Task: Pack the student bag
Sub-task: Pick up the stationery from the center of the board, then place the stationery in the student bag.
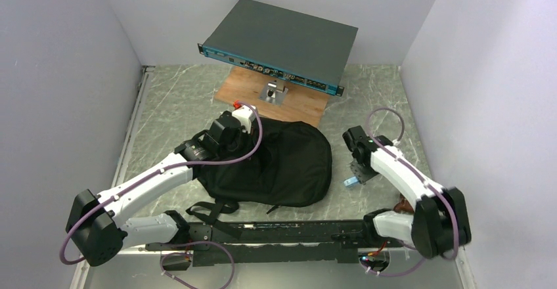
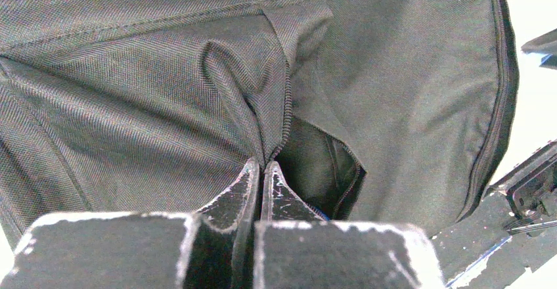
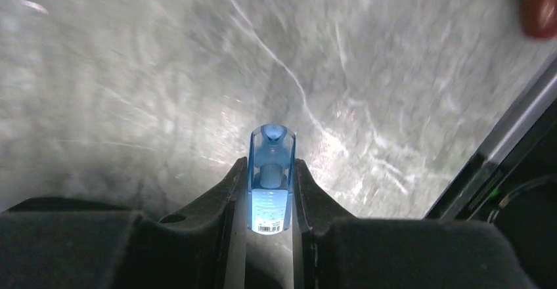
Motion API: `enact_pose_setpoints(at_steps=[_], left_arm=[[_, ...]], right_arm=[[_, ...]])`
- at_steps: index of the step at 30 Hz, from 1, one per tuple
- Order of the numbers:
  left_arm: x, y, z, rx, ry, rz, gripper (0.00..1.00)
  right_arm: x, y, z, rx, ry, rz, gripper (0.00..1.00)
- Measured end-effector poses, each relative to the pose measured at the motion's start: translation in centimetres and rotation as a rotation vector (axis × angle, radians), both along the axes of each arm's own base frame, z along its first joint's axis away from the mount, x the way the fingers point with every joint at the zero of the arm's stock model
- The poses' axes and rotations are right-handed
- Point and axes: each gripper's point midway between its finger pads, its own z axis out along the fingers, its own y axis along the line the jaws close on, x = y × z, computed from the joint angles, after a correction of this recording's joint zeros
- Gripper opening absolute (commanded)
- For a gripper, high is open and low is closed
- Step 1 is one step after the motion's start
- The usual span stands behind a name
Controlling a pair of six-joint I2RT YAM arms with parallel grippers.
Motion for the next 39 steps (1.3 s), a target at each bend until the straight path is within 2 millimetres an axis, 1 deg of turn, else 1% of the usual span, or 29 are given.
enact_pose_setpoints(at_steps=[1,3,5,7,9,11,13,14,15,16,18,21,23,25,28,30,35,36,37,39], left_arm=[[0.0,0.0,0.0,0.001,0.000,0.000,0.00],[0.0,0.0,0.0,0.002,0.000,-0.001,0.00],[0.0,0.0,-0.1,0.003,0.000,-0.002,0.00],[0.0,0.0,-0.1,0.002,0.000,-0.002,0.00],[0.0,0.0,-0.1,0.002,0.000,-0.002,0.00],[0.0,0.0,0.0,0.002,0.000,-0.002,0.00],[0.0,0.0,0.0,0.000,0.001,-0.001,0.00],[0.0,0.0,0.0,0.000,0.002,-0.002,0.00],[0.0,0.0,0.0,-0.001,0.002,-0.002,0.00],[0.0,0.0,0.0,-0.001,0.003,-0.002,0.00],[0.0,-0.1,0.0,-0.002,0.004,-0.003,0.00],[-0.1,-0.1,0.1,-0.007,0.003,-0.002,0.00],[-0.1,0.0,0.2,-0.012,0.000,-0.001,0.00],[-0.1,0.0,0.4,-0.018,-0.001,0.001,0.00],[-0.2,0.0,0.5,-0.021,0.000,0.003,0.00],[-0.2,0.0,0.6,-0.024,0.001,0.005,0.00],[-0.3,0.0,0.6,-0.026,0.003,0.007,0.00],[-0.2,0.0,0.6,-0.026,0.002,0.007,0.00],[-0.3,0.0,0.6,-0.027,0.003,0.008,0.00],[-0.3,0.0,0.6,-0.028,0.003,0.008,0.00]], right_arm=[[0.4,-0.5,0.8,-0.023,-0.040,0.010,0.00],[1.1,-1.3,2.7,-0.058,-0.131,0.090,0.00],[2.7,-0.7,4.7,-0.037,-0.284,0.248,0.00],[4.2,1.0,7.2,0.016,-0.465,0.418,0.00],[5.2,3.9,10.5,0.090,-0.698,0.629,0.00],[5.5,6.8,13.9,0.134,-0.900,0.824,0.00],[5.8,10.0,17.0,0.180,-1.057,1.017,0.00],[5.8,11.5,17.9,0.206,-1.099,1.097,0.00],[5.8,13.5,18.7,0.242,-1.143,1.195,0.00],[5.6,15.5,19.1,0.280,-1.169,1.287,0.00],[4.6,19.8,19.2,0.350,-1.197,1.462,0.00],[2.3,24.8,17.9,0.423,-1.190,1.650,0.00],[1.6,26.7,17.6,0.429,-1.208,1.706,0.00],[1.9,28.3,17.6,0.404,-1.245,1.716,0.00],[2.7,29.7,17.1,0.357,-1.273,1.705,0.00],[3.3,30.4,16.3,0.318,-1.270,1.695,0.00],[5.0,31.2,14.4,0.240,-1.254,1.643,0.00],[5.1,31.3,14.1,0.235,-1.249,1.639,0.03],[5.3,31.5,13.7,0.231,-1.241,1.637,0.11],[5.4,31.8,12.8,0.238,-1.214,1.645,0.23]])
